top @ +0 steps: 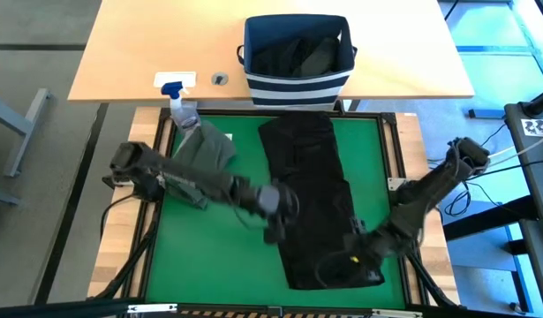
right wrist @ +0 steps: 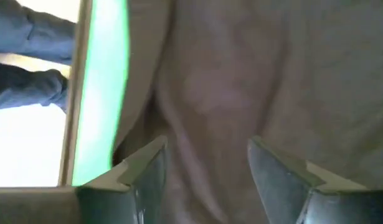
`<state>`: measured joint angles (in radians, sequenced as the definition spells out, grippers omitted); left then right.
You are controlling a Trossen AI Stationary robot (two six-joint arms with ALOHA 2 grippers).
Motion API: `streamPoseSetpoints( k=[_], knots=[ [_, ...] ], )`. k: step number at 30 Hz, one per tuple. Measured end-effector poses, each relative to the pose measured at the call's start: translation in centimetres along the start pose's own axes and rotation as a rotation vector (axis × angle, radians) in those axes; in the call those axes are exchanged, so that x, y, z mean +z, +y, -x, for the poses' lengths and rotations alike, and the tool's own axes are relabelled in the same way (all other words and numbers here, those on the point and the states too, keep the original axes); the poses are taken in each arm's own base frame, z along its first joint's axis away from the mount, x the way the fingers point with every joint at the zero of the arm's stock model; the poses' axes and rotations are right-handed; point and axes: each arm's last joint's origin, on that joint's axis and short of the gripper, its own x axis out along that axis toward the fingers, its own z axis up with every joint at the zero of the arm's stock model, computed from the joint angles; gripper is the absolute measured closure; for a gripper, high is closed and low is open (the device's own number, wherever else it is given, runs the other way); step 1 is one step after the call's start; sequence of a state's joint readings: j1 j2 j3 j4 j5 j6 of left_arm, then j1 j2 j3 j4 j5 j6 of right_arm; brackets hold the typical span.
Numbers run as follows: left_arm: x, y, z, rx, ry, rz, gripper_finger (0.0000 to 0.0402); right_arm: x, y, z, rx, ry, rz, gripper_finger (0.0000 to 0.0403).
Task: Fold Laundry from Bin
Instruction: Fold the black shirt
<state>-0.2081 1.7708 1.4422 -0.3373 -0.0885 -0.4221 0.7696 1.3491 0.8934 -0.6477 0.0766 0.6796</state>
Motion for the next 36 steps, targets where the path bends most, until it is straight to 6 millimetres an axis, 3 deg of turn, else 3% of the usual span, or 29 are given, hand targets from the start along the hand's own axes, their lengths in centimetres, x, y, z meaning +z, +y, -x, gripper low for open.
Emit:
streamPoseSetpoints(
  k=[5,9,13,20,30,33,36],
  knots=[
    [-4.1,-5.9,-3.5,-0.084,-0.010,0.127,0.0246,-2.8,2.6,-0.3,0.020,-0.048,0.009,0.0181],
    [-7.1,-8.5,-6.3,-0.096,0.020,0.220,0.0246,-4.3,3.6,-1.1,0.037,-0.100,0.017,0.0181],
    [-9.7,-9.1,-9.5,-0.054,0.084,0.244,0.0246,-5.0,3.6,-2.1,-0.006,-0.135,0.005,0.0181],
    [-12.1,-7.2,-13.0,0.026,0.167,0.239,0.0246,-5.6,3.4,-4.0,-0.070,-0.098,0.015,0.0181],
    [-13.2,-6.7,-11.4,0.025,0.441,0.178,0.0246,-5.3,3.5,-5.6,-0.142,-0.178,-0.006,0.0181],
    [-12.4,-7.1,-10.2,-0.009,0.462,0.194,0.0246,-4.9,2.9,-5.9,-0.171,-0.174,-0.021,0.0181],
    [-10.0,-8.8,-8.5,-0.081,0.366,0.193,0.0246,-4.5,2.6,-5.9,-0.168,-0.165,-0.041,0.0181]
  ],
)
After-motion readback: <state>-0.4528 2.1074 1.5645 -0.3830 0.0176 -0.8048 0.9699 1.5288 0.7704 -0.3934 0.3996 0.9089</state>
